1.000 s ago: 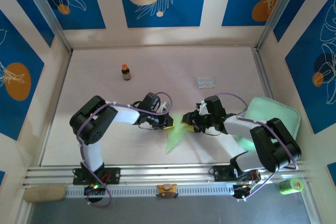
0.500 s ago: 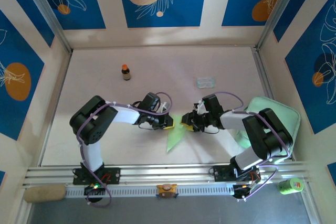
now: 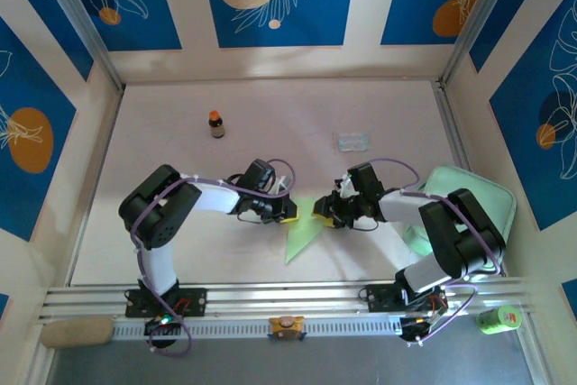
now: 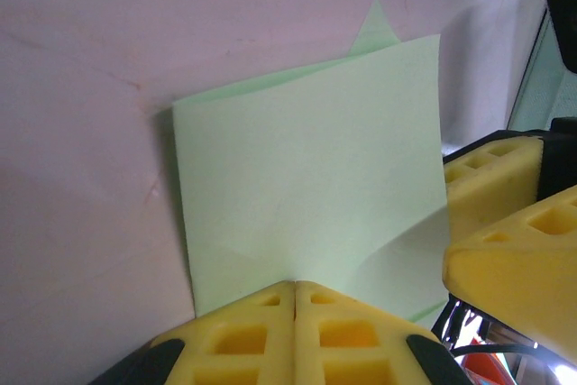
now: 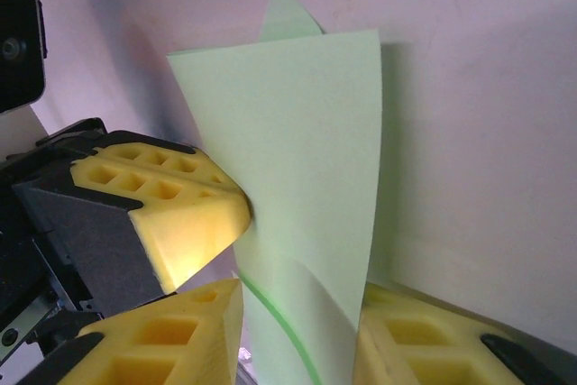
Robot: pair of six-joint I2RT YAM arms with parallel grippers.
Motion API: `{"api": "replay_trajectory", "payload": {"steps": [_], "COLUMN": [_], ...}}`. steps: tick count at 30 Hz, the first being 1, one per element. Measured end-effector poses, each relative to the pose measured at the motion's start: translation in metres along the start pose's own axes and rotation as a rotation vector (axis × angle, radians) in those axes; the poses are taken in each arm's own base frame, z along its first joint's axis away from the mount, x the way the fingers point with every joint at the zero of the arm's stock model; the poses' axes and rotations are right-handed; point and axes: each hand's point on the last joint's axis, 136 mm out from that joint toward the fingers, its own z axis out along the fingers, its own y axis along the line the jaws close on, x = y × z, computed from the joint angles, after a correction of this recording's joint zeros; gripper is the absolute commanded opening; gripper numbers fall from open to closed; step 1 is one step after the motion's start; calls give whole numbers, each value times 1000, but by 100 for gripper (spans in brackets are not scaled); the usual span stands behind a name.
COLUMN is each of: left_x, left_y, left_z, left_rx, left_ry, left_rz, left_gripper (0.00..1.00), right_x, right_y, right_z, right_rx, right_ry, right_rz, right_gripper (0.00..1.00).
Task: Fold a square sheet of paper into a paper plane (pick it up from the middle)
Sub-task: Fold the wing for the fifth time at the center of the table.
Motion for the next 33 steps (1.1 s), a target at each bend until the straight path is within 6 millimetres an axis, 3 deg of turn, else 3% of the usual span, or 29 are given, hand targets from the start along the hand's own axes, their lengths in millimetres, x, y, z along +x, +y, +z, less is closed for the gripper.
{"api": "replay_trajectory", "payload": {"steps": [14,18,25,33], "left_x": [4,4,5,1], "left_y": [1,1,-4,-36], "left_z": [-3,-3,-14,-55], "left_rx": [8,8,-9,-82], "left_ry": [-1,-1,-24,-133], "left_rz": [-5,-4,16,230], "left_gripper": [8,9,33,41], "right_x": [-7,-10,-10,-7], "right_y": [1,0,2,15], "right_z": [8,6,4,-18], "right_rx": [-24,-26,-24,-27], "right_ry": [27,20,3,-151], "right_rz": [-20,-23,-7,118], "right_gripper": [23,11,3,0]}}
